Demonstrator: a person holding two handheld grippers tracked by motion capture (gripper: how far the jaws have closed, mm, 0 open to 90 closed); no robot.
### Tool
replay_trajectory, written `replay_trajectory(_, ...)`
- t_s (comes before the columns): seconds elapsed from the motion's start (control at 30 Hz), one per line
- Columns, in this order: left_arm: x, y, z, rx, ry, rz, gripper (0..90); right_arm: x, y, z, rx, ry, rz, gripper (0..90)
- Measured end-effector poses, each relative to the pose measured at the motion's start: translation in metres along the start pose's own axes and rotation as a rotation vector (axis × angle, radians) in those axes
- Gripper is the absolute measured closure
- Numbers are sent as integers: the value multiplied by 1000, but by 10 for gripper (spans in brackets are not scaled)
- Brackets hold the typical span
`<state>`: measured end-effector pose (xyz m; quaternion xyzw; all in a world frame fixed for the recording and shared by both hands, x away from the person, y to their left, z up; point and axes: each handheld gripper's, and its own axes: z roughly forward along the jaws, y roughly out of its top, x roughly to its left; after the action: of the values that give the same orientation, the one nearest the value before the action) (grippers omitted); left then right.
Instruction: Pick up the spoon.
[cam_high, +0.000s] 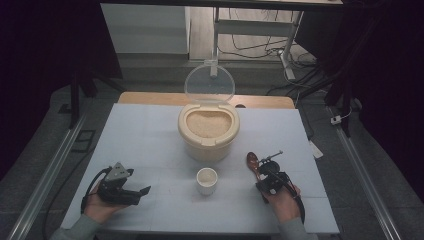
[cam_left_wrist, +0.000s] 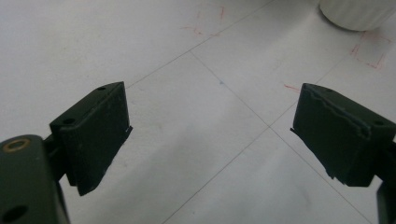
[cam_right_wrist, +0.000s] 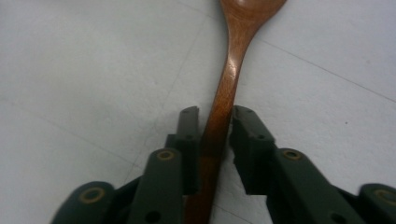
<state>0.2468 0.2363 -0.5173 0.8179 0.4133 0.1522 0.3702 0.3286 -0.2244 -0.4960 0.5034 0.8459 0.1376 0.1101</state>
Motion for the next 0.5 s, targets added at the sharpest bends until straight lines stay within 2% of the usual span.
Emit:
replay_trajectory(0.1, 0, 0, -1, -1, 0, 1, 107, 1, 2, 0, 9, -13, 18, 780)
replay_trajectory(0.33, 1, -1, -1, -2, 1, 3, 107, 2, 3, 0, 20, -18, 1, 790)
replay_trajectory(0.5, 1, -1, -1, -1, 3, 1, 107, -3, 1, -2, 0, 13, -3, 791)
